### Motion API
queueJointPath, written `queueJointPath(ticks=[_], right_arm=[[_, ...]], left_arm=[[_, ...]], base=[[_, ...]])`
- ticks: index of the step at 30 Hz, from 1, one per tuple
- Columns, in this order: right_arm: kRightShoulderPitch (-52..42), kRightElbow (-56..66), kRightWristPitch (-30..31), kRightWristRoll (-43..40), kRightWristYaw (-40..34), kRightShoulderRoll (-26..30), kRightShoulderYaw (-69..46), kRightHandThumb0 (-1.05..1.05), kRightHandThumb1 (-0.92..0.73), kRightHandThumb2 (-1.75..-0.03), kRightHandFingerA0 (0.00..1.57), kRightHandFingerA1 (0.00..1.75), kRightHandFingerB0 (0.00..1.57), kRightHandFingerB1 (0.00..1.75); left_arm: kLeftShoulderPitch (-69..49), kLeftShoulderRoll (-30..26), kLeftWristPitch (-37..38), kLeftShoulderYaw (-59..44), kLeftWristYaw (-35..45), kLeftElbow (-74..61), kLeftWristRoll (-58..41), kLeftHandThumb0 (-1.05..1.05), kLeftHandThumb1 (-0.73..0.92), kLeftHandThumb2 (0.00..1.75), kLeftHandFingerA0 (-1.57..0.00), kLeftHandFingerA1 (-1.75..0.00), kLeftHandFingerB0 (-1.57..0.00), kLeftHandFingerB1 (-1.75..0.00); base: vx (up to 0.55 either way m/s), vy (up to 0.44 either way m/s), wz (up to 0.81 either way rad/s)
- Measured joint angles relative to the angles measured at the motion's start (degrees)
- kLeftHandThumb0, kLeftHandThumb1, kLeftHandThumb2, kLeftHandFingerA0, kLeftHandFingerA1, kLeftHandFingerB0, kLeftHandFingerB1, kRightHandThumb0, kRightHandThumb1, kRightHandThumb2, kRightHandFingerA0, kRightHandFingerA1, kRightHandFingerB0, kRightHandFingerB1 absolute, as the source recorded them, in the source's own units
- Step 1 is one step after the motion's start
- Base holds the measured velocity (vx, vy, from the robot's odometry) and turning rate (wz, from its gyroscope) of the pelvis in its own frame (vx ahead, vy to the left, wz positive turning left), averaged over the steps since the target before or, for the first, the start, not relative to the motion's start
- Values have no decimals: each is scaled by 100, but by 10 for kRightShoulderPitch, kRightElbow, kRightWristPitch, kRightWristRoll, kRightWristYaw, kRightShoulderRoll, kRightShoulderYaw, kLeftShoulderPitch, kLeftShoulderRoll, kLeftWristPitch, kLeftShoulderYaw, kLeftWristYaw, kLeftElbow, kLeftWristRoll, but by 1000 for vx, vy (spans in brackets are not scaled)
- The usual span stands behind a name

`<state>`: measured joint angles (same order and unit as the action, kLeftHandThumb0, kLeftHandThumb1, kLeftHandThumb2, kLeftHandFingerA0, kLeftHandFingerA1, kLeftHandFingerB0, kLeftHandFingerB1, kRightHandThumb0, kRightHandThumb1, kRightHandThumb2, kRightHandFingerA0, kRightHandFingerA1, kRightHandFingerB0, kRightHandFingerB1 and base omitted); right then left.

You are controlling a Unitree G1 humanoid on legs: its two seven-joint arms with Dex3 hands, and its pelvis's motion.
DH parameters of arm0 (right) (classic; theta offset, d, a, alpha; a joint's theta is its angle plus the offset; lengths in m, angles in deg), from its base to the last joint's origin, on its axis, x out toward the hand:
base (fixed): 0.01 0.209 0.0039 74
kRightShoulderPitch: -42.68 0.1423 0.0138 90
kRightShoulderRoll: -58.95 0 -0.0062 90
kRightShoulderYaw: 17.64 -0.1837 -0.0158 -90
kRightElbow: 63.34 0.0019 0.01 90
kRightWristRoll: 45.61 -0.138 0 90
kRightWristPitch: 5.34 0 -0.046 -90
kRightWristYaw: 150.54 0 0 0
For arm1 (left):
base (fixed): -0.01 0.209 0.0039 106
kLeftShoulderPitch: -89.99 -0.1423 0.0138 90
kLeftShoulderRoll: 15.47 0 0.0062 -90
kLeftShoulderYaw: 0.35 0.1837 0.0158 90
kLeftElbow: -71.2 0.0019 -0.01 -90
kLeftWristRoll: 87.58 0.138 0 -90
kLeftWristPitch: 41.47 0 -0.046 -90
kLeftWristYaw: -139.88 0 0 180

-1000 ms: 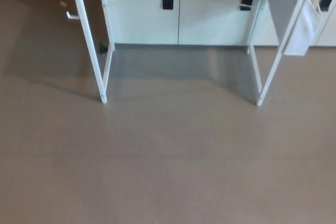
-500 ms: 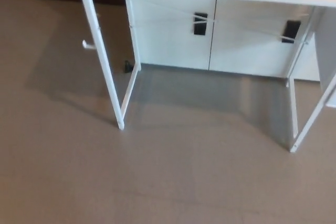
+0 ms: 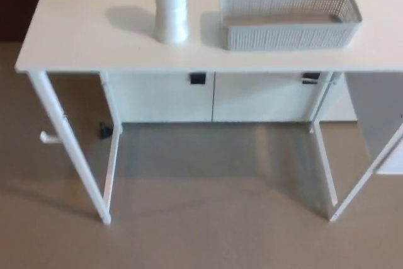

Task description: The robot walk up to a desk on which a bottle is kept on the left hand side and a container is kept on the right hand side. The robot uses its left hand to pick up the bottle and places it in the container.

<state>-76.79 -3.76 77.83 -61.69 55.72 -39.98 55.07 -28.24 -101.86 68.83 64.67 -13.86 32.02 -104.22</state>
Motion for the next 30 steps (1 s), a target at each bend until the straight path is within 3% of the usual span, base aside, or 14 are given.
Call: queueJointPath(ticks=[10, 11, 24, 27, 28, 30], right_arm=[[-9, 31, 5, 14, -23, 5, 9, -54, -34, -75, 34, 59, 31, 51], [-8, 36, 6, 16, -26, 6, 10, -58, -34, -76, 32, 59, 28, 51], [-9, 35, 14, 26, -50, 6, 12, -60, -34, -78, 36, 61, 27, 52], [-16, 50, 18, 27, -55, 4, 15, -61, -35, -78, 31, 59, 26, 52], [-20, 63, 22, 27, -56, 3, 17, -61, -46, -55, 33, 53, 31, 44], [-21, 65, 22, 27, -57, 3, 18, -61, -46, -55, 33, 53, 31, 44]], left_arm=[[27, -3, 6, -17, 2, 18, -7, -12, 55, 56, -37, -34, -32, -31], [31, -4, 6, -23, 2, 20, -9, -13, 56, 57, -28, -32, -26, -30], [67, -50, 8, -69, -11, 58, -23, -19, 54, 57, -25, -33, -25, -30], [68, -59, 11, -72, -11, 58, -23, -16, 54, 57, -25, -32, -25, -30], [68, -59, 11, -71, -10, 59, -24, -15, 54, 57, -26, -32, -26, -30], [68, -59, 11, -71, -9, 62, -24, -15, 54, 57, -26, -32, -26, -30]], base=[[394, -62, 29], [451, 34, 10], [123, 160, -11], [29, 69, -2], [11, 62, 8], [30, 12, 7]])
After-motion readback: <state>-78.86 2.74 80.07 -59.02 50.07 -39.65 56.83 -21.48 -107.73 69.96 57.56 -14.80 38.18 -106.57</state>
